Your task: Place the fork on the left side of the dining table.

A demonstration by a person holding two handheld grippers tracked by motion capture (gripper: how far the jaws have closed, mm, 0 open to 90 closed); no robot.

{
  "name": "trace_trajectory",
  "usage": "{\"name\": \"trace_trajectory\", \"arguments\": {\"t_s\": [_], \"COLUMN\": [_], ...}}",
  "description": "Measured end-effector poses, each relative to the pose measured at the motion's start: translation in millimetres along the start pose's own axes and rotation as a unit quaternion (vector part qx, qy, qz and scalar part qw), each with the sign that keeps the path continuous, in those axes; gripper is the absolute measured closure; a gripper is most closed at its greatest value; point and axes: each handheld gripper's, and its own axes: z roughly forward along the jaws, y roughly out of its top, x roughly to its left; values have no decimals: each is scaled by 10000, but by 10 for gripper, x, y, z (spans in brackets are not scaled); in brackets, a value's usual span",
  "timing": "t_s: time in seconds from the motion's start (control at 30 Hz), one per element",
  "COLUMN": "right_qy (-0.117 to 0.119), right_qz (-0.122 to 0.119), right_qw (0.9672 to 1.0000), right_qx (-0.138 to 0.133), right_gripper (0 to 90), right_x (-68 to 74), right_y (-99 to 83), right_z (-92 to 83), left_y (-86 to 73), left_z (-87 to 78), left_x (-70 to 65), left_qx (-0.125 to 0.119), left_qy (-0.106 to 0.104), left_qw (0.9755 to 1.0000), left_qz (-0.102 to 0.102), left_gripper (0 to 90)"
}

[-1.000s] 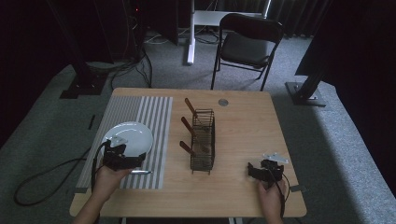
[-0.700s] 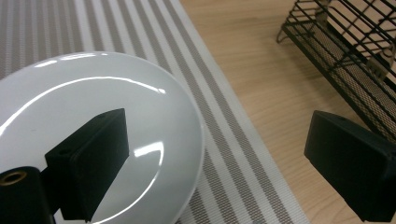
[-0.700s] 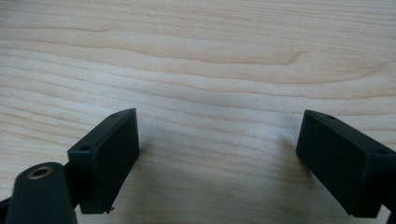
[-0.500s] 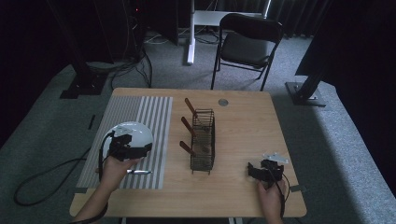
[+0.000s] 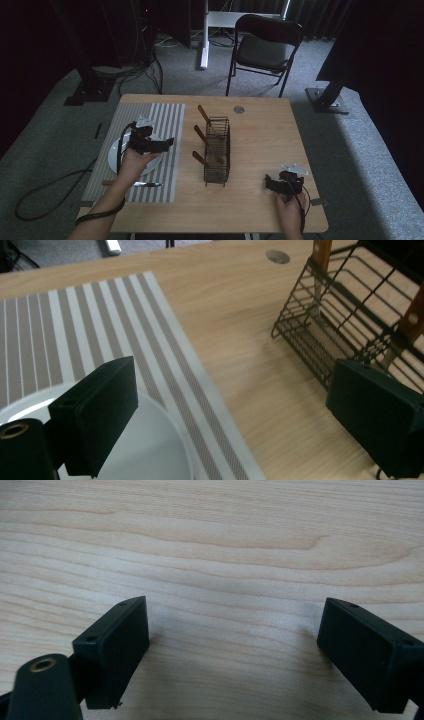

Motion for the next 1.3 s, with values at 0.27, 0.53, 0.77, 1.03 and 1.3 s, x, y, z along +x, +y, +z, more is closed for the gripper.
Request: {"name": "trace_trajectory", "arguments": {"t_s": [0.27, 0.53, 0.77, 1.03, 1.3], "right_qy": [0, -1, -2, -1, 4], "right_qz": [0, 0, -2, -1, -9], "right_qw": [10000, 10000, 10000, 10000, 10000], "right_qx": [0, -1, -3, -3, -6], "right_gripper": [128, 128, 129, 129, 131], "right_x": [0, 0, 0, 0, 1], "right_y": [0, 0, 0, 0, -2], "right_z": [0, 0, 0, 0, -2], "left_y": [261, 472, 719, 899, 981], "left_z": [108, 219, 290, 462, 678], "left_x": [-70, -112, -135, -278, -336], "left_qx": [-6, -47, -75, 47, 241], "left_qy": [-117, -274, -506, -611, -698], "left_qw": [9999, 9996, 9987, 9977, 9970], "left_qz": [75, 44, 68, 274, 219], "left_gripper": [64, 64, 64, 65, 139]}}
